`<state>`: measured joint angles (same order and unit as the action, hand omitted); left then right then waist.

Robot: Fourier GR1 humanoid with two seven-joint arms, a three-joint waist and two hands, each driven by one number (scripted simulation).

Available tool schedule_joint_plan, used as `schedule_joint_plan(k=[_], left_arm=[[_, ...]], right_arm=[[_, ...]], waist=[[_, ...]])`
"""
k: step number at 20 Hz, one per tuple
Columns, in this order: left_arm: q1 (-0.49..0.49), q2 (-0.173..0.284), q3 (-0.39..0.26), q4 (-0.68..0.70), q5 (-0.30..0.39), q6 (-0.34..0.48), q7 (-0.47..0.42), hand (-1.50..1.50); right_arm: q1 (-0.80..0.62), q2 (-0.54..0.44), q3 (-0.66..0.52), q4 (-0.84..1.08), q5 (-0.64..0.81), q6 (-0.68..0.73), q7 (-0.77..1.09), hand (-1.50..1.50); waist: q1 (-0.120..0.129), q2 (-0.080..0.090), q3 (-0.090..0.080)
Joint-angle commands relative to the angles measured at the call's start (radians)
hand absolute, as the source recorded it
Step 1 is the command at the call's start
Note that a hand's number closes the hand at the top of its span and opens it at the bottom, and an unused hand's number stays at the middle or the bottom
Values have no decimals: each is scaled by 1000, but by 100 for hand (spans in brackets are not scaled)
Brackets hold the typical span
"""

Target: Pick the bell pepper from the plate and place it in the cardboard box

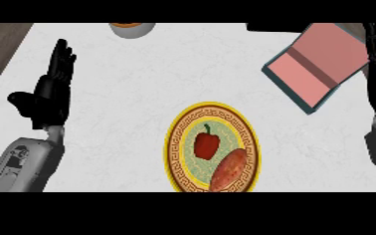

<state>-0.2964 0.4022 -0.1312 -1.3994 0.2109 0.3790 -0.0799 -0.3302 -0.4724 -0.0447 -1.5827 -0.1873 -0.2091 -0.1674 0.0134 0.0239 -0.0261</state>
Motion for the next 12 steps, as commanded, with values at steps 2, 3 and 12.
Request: schedule_joint_plan(k=[2, 3, 12], left_arm=[[3, 46, -19, 17, -7, -112, -28, 0], [55, 60, -49, -23, -26, -127, -46, 0], [61, 133, -143, -100, -45, -285, -28, 0]], right_arm=[[60, 29, 83, -179, 129, -132, 129, -150], [87, 4, 72, -252, 138, -157, 204, -150], [402, -88, 309, -503, 610, -277, 476, -150]], waist=[[-31, -30, 24], [-39, -38, 23], [-64, -40, 23]])
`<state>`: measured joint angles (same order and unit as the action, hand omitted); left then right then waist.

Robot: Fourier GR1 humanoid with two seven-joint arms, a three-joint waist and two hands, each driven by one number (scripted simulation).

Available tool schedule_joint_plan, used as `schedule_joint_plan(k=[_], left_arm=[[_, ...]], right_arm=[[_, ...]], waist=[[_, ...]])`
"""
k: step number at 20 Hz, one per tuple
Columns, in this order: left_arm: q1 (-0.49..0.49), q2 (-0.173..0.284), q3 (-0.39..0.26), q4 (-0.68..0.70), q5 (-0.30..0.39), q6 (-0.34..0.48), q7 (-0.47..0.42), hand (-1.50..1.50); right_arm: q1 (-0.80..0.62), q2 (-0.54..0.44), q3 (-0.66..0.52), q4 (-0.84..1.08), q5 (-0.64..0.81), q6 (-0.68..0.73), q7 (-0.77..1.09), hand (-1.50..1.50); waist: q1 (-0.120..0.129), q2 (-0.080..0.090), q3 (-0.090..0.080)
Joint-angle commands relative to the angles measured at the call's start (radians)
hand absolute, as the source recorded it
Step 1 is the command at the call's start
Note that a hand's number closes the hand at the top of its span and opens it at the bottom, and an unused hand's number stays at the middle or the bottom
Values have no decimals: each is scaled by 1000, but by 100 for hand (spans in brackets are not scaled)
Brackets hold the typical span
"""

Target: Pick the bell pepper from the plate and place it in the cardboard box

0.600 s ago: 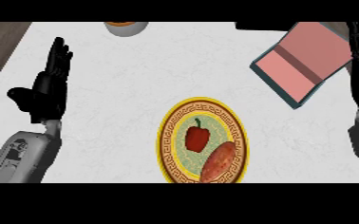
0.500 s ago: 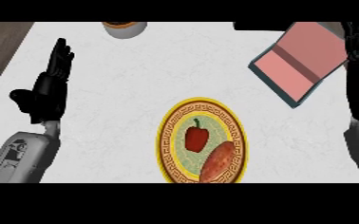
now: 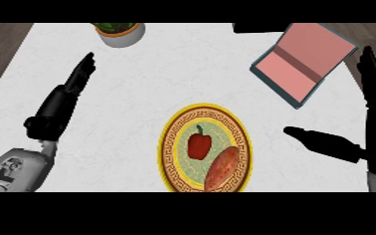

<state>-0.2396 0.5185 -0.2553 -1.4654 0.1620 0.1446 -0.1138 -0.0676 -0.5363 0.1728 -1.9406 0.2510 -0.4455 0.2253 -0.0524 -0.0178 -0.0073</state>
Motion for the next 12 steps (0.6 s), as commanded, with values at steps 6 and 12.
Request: schedule_joint_plan(k=[6, 12], left_arm=[[29, 16, -44, -96, -20, -59, 25, 0], [-18, 2, -25, -32, -17, -83, 10, 0]], right_arm=[[123, -72, 296, -236, 514, 100, 280, -150], [23, -72, 428, -255, 604, 442, 565, -150]], waist=[[43, 8, 4], [60, 18, 1]])
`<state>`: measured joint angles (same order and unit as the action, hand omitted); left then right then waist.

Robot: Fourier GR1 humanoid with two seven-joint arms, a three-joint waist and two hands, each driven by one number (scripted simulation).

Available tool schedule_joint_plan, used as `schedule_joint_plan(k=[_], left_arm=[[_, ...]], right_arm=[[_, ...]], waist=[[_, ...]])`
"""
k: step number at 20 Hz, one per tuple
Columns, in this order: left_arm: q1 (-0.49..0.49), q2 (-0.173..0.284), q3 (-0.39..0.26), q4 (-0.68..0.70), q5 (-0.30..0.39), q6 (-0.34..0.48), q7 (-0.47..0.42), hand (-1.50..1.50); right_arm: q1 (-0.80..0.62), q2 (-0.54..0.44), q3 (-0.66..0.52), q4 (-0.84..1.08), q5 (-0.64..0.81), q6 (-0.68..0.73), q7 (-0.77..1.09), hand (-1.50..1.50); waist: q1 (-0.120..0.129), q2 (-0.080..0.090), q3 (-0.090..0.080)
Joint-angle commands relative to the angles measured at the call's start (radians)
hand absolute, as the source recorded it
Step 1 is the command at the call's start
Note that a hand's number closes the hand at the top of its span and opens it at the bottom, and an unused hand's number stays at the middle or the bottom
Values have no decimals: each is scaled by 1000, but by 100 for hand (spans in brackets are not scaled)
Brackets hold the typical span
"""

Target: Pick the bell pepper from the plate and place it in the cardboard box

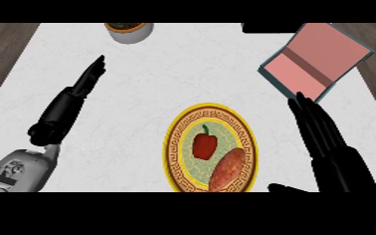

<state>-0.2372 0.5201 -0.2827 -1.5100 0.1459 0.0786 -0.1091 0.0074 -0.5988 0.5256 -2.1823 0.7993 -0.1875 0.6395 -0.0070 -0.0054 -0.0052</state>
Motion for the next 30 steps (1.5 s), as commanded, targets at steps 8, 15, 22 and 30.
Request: schedule_joint_plan(k=[8, 15, 22, 30], left_arm=[[-50, -24, -8, -2, -10, -32, 18, 0], [-22, -22, 9, 13, -17, -40, -5, 0], [25, -17, 9, -44, -35, -38, 20, 0], [2, -54, 13, -14, -53, -44, 20, 0]], right_arm=[[-330, 272, 246, 136, 30, 577, 493, -150], [-435, 545, 283, 310, 51, 724, 672, -150], [-435, 595, 271, 435, 34, 672, 721, -150], [-524, 597, 298, 544, 37, 635, 765, -150]], waist=[[42, 10, 0], [28, 5, 1], [26, 1, 4], [19, 3, 4]])
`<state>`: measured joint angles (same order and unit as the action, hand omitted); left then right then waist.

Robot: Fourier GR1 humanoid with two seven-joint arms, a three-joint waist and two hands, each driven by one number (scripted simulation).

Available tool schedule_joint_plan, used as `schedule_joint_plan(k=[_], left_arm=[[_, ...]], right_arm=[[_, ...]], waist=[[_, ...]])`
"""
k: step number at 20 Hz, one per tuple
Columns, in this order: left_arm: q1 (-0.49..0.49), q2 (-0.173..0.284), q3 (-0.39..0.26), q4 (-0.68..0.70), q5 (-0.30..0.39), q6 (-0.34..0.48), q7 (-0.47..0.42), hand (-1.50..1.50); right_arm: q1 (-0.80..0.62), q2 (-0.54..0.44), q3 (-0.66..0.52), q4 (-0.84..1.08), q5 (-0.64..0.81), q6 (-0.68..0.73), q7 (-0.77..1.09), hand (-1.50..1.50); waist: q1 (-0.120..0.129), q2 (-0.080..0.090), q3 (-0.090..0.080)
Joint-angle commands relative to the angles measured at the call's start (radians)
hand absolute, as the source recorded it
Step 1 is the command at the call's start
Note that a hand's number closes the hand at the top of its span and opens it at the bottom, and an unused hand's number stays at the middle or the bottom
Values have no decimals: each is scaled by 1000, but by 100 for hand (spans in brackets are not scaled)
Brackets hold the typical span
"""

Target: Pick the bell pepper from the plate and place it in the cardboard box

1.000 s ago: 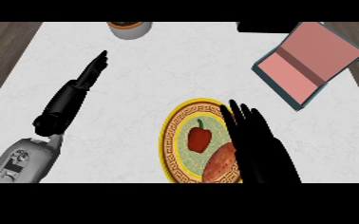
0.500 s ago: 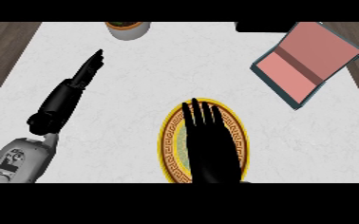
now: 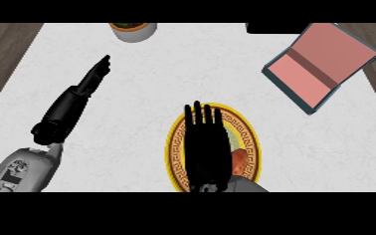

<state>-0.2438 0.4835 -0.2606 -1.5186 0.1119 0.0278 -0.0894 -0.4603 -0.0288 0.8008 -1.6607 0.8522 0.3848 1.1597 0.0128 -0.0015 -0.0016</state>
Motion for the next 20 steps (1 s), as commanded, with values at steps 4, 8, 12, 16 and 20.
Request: schedule_joint_plan(k=[4, 8, 12, 16, 20], left_arm=[[17, 40, 65, 28, 33, -72, -49, 0], [37, -14, 29, 12, -23, -23, -55, 0], [-16, 8, 80, 36, 25, -77, -7, 0], [-13, -30, 56, 8, -33, -39, 2, 0], [-1, -38, 77, -15, -31, -49, 23, 0]], right_arm=[[-48, 27, 80, 86, -3, -37, 248, -150], [-80, 28, 37, 158, -21, -1, 216, -150], [-31, 28, 39, 167, 18, -3, 202, -150], [-57, 28, -28, 239, 15, -11, 121, -150], [-39, 28, 39, 272, -4, -85, 132, -150]], waist=[[4, 1, 0], [2, 1, 0], [-11, 1, 1], [-6, 1, 1], [2, 1, 2]])
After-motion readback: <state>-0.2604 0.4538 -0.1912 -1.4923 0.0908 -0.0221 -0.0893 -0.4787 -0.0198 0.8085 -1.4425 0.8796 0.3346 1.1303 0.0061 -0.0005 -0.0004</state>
